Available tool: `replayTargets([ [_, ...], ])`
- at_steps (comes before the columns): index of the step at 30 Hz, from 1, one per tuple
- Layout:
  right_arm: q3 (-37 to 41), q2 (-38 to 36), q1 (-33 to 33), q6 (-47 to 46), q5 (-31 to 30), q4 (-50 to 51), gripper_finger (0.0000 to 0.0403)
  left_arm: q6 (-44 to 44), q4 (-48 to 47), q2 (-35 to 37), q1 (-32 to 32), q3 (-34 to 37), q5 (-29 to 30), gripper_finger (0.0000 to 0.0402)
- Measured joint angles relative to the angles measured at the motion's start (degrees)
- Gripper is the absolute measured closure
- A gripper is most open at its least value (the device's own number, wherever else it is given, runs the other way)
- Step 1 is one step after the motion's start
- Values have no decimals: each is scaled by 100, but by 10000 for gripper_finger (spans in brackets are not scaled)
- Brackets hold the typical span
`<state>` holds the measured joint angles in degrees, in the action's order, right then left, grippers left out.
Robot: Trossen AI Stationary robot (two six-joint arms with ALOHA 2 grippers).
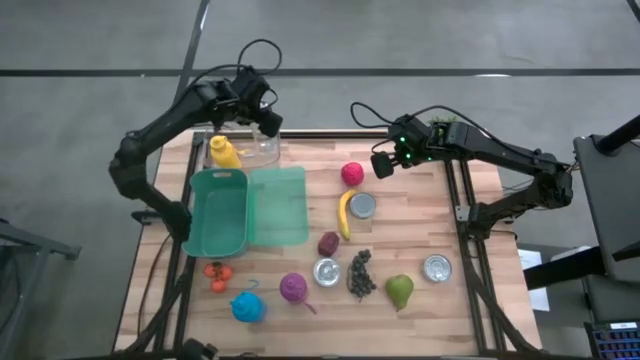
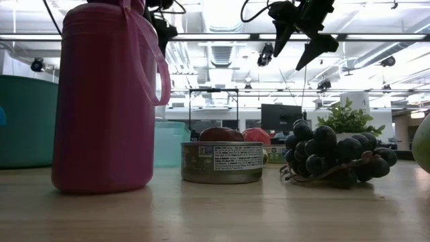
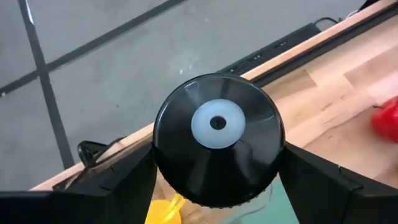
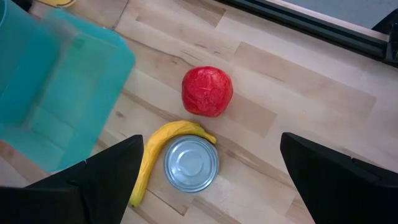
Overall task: Pick & Place Food Item
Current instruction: Put the transparent water bottle into the transparent bin
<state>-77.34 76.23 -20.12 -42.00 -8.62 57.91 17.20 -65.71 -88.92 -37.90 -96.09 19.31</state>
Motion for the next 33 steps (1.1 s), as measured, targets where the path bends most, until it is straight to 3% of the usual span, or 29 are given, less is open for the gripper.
replayTargets([
  [16, 0, 0, 0, 0, 1, 0, 25, -110, 448, 93, -830, 636, -373, 102],
  [33, 0, 0, 1, 1, 0, 0, 25, 73, 787, 1418, -1766, 2030, -646, 102],
])
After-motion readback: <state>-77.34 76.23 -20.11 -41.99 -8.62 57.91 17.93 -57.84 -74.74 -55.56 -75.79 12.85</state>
